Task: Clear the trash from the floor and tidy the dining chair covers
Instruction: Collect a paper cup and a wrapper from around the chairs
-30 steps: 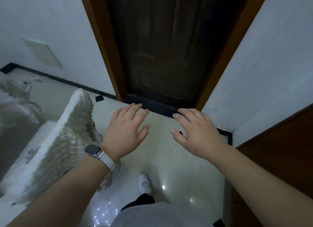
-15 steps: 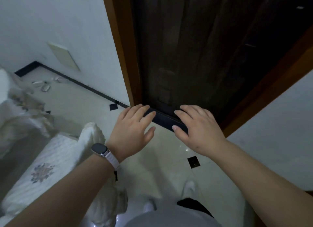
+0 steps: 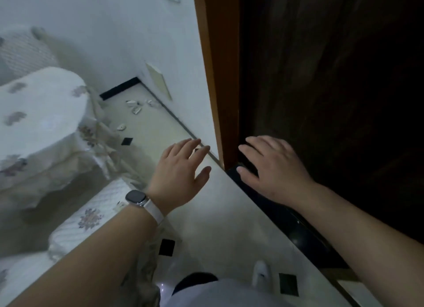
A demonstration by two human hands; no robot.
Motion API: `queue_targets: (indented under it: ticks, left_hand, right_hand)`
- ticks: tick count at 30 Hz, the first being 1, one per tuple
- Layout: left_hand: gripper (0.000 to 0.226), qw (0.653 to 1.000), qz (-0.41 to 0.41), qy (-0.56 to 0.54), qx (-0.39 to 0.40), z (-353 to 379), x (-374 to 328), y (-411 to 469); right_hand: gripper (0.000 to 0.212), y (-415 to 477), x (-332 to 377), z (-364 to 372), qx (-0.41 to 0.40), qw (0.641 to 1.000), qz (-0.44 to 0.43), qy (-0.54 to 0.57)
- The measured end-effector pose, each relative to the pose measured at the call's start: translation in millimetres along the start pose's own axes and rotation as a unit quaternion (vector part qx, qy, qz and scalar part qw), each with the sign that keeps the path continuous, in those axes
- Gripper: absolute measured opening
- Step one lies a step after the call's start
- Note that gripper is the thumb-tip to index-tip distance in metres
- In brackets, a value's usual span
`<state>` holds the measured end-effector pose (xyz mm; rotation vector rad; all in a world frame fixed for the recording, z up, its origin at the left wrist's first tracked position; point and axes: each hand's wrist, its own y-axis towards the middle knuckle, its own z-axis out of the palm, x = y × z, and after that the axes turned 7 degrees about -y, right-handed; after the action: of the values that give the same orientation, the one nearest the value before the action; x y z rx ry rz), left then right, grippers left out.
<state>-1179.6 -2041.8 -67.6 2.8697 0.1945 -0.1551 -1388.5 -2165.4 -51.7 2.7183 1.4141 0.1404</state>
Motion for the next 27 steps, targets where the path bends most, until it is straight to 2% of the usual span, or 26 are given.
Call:
queue_targets:
  ticks: [4, 13, 18, 27]
  left_hand:
    - [0.044, 0.999, -0.027, 0.009, -0.035, -1, 7, 17]
    - [0.049, 0.990, -0.136, 0.024, -0.028, 15, 87, 37]
    - [0.049, 0.984, -0.168, 0.008, -0.065, 37, 159, 67]
    - [0.045, 0.971, -0.211, -0.007, -0.109, 44, 323, 139]
  right_hand:
    - [0.055, 42, -17, -1, -0.005, 0.999, -0.051, 0.010]
    - [0.055, 153, -9, 25, -0.002, 0.992, -0.124, 0.029]
    - [0.054, 239, 16, 39, 0.004, 0.986, -0.169, 0.000]
    - [0.059, 417, 63, 42, 0.007, 0.980, -0.185, -0.066]
